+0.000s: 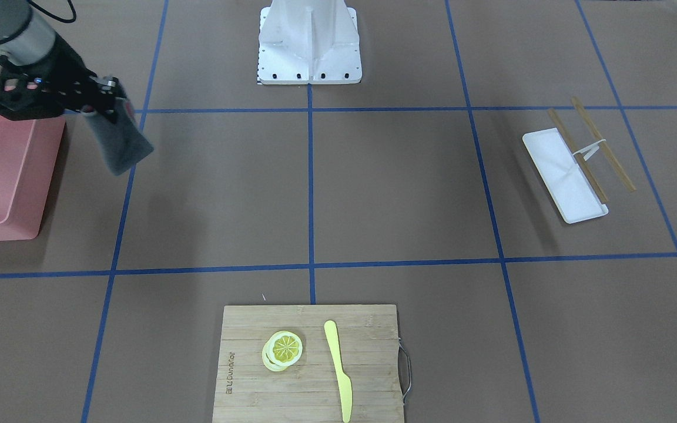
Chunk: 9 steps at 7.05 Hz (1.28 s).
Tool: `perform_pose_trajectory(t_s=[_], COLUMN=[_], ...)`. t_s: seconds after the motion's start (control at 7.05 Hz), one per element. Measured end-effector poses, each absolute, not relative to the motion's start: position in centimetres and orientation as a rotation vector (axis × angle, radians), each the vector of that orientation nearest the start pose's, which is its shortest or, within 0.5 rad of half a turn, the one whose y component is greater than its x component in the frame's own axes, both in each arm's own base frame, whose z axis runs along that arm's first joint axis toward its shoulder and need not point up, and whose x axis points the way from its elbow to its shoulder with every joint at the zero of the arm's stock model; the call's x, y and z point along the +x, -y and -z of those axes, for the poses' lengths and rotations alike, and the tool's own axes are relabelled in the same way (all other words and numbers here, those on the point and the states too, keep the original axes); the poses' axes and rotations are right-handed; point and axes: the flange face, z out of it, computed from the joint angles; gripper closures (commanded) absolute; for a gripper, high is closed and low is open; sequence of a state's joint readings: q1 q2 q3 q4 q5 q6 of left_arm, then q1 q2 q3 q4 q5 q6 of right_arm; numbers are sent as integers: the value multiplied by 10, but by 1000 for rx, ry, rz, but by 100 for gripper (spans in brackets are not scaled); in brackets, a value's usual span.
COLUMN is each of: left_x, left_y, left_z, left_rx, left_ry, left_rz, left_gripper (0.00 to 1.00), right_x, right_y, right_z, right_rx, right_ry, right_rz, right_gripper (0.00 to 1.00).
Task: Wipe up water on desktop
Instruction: 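Carry the grey cloth with the right gripper into the pink bin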
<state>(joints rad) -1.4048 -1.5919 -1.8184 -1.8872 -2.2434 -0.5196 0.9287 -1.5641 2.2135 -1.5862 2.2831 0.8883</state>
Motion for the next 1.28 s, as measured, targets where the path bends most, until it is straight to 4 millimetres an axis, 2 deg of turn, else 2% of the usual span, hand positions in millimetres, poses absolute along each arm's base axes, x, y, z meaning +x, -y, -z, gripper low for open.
perform_pose_trajectory(t_s=[0.28, 0.43, 0.57, 0.71, 0.85, 1.14, 1.28], left_x=[11, 10, 9, 8, 7, 6, 6], left_y=[518, 517, 517, 516, 516, 515, 513], left_z=[-498, -498, -498, -497, -497, -499, -501], left_rx=[320, 322, 325, 327, 327, 324, 320], left_ry=[-790, -788, -788, -788, -787, -787, -786], left_rz=[110, 107, 107, 109, 110, 113, 114], left_gripper=[3, 3, 3, 3, 3, 3, 3], right_x=[-108, -66, -41, -31, -27, -29, -35], right_y=[386, 378, 374, 373, 372, 376, 383], right_z=[-431, -478, -519, -548, -565, -589, -597], right_rx=[41, 48, 27, 0, -22, -61, -79], right_ry=[838, 798, 773, 762, 758, 758, 773], right_rz=[106, 171, 224, 254, 267, 263, 262], right_gripper=[100, 100, 100, 100, 100, 85, 53])
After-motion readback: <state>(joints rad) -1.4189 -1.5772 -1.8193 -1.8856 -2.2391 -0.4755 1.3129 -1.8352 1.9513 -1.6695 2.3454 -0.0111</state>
